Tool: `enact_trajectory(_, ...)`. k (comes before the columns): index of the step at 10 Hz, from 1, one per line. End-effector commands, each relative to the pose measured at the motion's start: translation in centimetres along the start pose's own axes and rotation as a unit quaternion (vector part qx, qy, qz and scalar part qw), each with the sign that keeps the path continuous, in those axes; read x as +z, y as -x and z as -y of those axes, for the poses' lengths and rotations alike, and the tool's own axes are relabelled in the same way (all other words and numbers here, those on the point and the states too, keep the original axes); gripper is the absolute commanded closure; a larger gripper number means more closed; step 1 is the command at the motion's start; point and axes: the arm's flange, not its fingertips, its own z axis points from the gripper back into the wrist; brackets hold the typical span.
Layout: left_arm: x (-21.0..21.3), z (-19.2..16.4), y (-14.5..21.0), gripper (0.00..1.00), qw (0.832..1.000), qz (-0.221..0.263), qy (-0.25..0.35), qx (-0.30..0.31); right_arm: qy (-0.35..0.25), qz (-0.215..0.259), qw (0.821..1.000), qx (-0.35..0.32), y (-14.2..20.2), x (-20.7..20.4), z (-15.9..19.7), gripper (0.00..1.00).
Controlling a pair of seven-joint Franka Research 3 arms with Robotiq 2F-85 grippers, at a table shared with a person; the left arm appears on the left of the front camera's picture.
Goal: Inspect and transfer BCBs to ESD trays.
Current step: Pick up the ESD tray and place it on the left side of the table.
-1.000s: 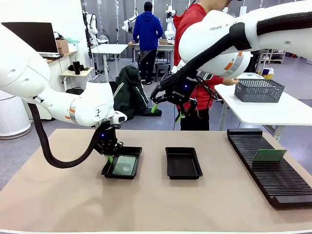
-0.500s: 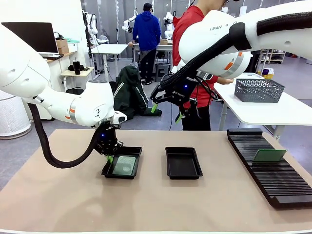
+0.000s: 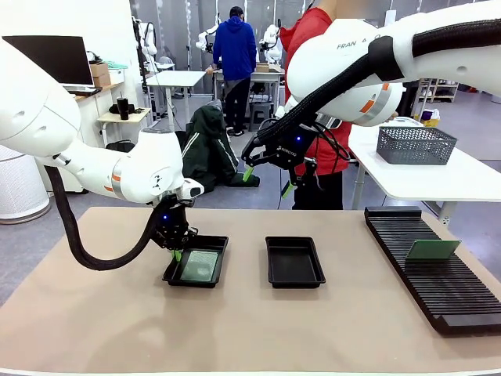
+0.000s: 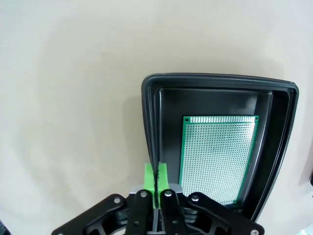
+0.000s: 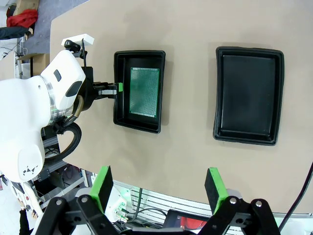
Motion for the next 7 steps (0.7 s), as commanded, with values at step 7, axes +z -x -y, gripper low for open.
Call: enact_trajectory(7, -0.04, 0.0, 0.03, 1.0, 1.0, 0.0, 0.0, 0.0, 0.007, 0.003, 1.0, -0.008, -0.09, -0.09, -0.17, 0.0)
